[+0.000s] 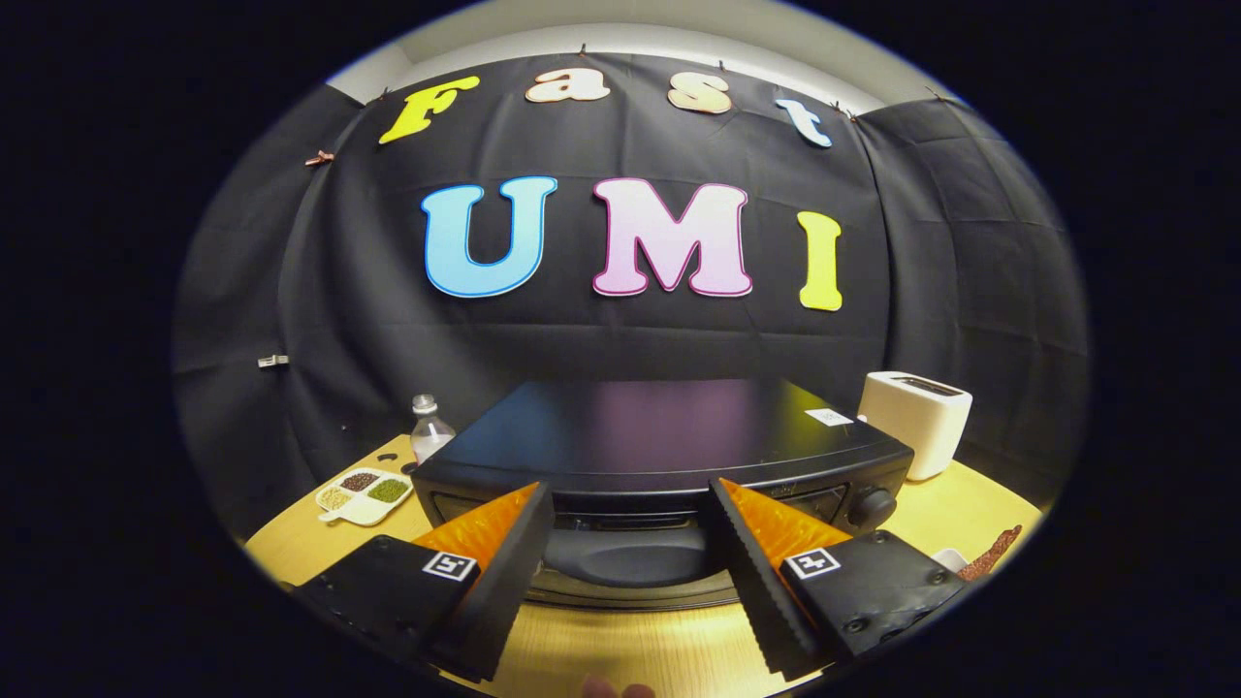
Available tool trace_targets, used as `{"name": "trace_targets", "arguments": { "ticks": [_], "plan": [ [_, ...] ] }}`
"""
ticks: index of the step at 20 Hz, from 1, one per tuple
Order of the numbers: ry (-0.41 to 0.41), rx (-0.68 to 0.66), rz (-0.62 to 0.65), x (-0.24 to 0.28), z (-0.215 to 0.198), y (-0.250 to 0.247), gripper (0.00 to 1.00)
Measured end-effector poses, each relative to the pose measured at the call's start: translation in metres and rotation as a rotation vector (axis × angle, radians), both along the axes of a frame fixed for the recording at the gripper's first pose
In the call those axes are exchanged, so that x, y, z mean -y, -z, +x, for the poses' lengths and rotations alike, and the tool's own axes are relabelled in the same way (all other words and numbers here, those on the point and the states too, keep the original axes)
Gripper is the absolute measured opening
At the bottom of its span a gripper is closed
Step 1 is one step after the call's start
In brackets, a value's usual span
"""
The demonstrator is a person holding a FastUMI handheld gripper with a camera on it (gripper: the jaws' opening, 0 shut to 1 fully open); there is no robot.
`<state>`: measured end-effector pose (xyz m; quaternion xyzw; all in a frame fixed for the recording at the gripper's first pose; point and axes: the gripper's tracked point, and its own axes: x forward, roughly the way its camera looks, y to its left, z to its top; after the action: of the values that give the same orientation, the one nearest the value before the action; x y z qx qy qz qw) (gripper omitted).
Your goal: Open the toaster oven, put the food inside, and close the toaster oven door.
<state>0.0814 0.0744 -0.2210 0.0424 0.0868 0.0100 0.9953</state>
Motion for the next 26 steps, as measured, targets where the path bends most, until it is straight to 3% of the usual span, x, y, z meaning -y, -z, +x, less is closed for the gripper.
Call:
{"name": "trace_targets", "arguments": {
  "ticks": [13, 26],
  "plan": [
    [-0.027, -0.058, 0.016, 0.002, -0.081, 0.029, 0.99],
    [-0.012, -0.265, 0.008, 0.001, -0.134, 0.1, 0.98]
  ]
}}
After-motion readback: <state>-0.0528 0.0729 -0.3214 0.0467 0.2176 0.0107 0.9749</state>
